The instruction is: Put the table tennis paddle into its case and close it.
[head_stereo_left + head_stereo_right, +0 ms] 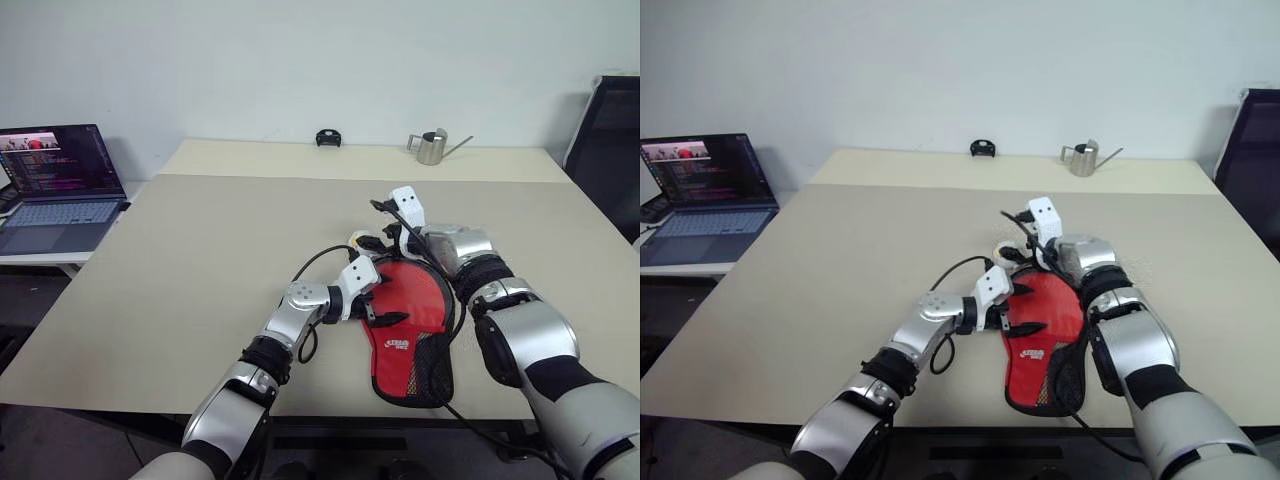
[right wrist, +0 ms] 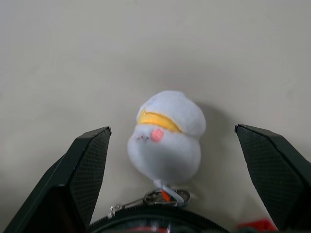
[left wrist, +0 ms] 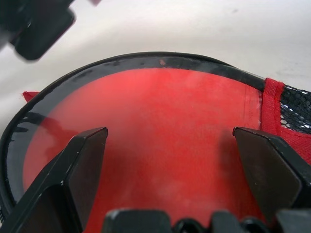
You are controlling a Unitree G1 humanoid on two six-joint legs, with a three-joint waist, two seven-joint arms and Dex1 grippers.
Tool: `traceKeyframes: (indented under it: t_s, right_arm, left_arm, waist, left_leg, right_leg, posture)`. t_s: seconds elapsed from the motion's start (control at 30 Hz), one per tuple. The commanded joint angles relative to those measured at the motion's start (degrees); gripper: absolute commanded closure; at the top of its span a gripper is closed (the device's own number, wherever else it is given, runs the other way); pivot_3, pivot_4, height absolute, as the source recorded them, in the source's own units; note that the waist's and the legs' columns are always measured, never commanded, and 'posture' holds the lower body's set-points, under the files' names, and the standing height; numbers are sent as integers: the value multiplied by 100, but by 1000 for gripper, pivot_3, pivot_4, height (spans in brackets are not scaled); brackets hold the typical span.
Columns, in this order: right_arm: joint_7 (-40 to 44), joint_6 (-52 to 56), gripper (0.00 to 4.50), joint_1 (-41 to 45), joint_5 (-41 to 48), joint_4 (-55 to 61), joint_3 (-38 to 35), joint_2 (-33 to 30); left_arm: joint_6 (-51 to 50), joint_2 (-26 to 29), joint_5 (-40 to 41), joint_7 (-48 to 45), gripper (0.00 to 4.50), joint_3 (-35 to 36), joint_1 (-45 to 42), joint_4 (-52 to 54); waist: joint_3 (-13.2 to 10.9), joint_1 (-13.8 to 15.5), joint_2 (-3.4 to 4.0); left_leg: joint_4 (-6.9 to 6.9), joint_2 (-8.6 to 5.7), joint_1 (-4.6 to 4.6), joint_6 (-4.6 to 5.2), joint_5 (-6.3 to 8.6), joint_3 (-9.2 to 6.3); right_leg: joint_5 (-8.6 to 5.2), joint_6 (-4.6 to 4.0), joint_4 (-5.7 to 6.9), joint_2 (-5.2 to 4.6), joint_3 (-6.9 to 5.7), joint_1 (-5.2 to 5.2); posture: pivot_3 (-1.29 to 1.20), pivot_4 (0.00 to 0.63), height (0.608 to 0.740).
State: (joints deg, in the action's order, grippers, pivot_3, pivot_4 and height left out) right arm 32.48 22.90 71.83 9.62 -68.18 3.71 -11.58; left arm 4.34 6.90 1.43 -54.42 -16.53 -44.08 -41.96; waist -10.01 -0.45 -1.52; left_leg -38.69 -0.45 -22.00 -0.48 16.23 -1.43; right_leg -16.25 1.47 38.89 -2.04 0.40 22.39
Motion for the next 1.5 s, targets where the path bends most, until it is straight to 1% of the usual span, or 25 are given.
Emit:
traceKeyframes:
  t_s: [0.03, 0.3, 0.33, 0.4, 0.57, 0.73, 0.77, 0.83, 1.0, 1.37, 1.5]
  right_arm:
    - [-200, -347, 0, 269, -161, -236, -163, 170]
    - [-664, -710, 0, 292, -611, -604, -167, 493]
    - [-728, -749, 185, 291, -661, -626, -162, 515]
    - [-810, -828, 605, 291, -794, -656, -123, 549]
    - [-925, -947, 2308, 292, -988, -680, -137, 610]
    - [-1014, -1138, 3858, 262, -1187, -663, -99, 653]
    - [-1015, -1164, 4126, 255, -1206, -656, -105, 655]
    - [-1016, -1210, 4490, 247, -1229, -635, -130, 648]
    - [-1018, -1335, 4490, 257, -1246, -542, -220, 504]
    - [-1187, -1418, 4490, 166, -1226, -494, -475, -244]
    - [-1190, -1419, 4490, 95, -1218, -462, -539, -393]
  left_arm:
    - [-88, -6, -243, -12, 15, -189, 162, -27]
    - [-161, 26, -263, 38, 15, -196, 258, 104]
    - [-162, 37, -267, 43, 2, -198, 271, 115]
    - [-168, 61, -277, 68, 0, -194, 289, 127]
    - [-194, 84, -270, 93, 0, -192, 320, 167]
    - [-208, 98, -274, 118, 0, -203, 378, 205]
    - [-214, 98, -274, 118, 0, -204, 383, 199]
    - [-214, 99, -277, 111, 0, -209, 390, 182]
    - [-190, 92, -286, 52, 0, -244, 426, 97]
    - [-57, 52, -352, -15, 0, -334, 502, -127]
    - [-21, 10, -372, -16, 0, -356, 504, -200]
  waist:
    - [0, -8, 1]
    - [0, -12, 1]
    - [0, -16, 1]
    - [1, -18, 1]
    - [1, -45, 2]
    - [1, -62, 2]
    - [1, -63, 2]
    - [1, -64, 2]
    - [1, -67, 3]
    - [2, -68, 4]
    - [3, -56, 4]
  left_leg:
    - [1, 0, 0, 0, 0, 0]
    - [1, 0, 0, -1, 0, 0]
    - [1, 0, 0, -1, 0, 0]
    - [1, 1, 0, -1, 0, 0]
    - [1, 0, 1, -1, 0, 0]
    - [1, 0, 1, -1, 0, 0]
    - [1, 0, 1, -1, 0, 0]
    - [1, 0, 1, -1, 0, 0]
    - [1, 0, 2, -1, 0, 0]
    - [4, 0, 2, -1, 0, 0]
    - [3, -2, 1, -1, 0, 0]
  right_leg:
    - [0, 0, 1, 0, 0, 0]
    - [0, 0, 1, -1, 1, 0]
    - [0, 0, 1, -1, 1, 0]
    - [0, -1, 2, -1, 1, 1]
    - [0, -1, 3, -1, 1, 1]
    - [0, -1, 4, -1, 2, 1]
    - [0, -1, 4, -1, 2, 1]
    - [0, 0, 4, -1, 2, 1]
    - [0, 0, 4, -1, 2, 1]
    - [0, -1, 1, -1, 1, 0]
    - [0, -1, -3, -4, 0, -4]
  posture:
    - [0, 150, 740]
    - [0, 150, 740]
    - [0, 150, 740]
    - [0, 150, 740]
    - [0, 150, 740]
    - [0, 150, 740]
    - [0, 150, 740]
    - [0, 150, 740]
    - [0, 150, 740]
    - [0, 150, 740]
    - [0, 150, 740]
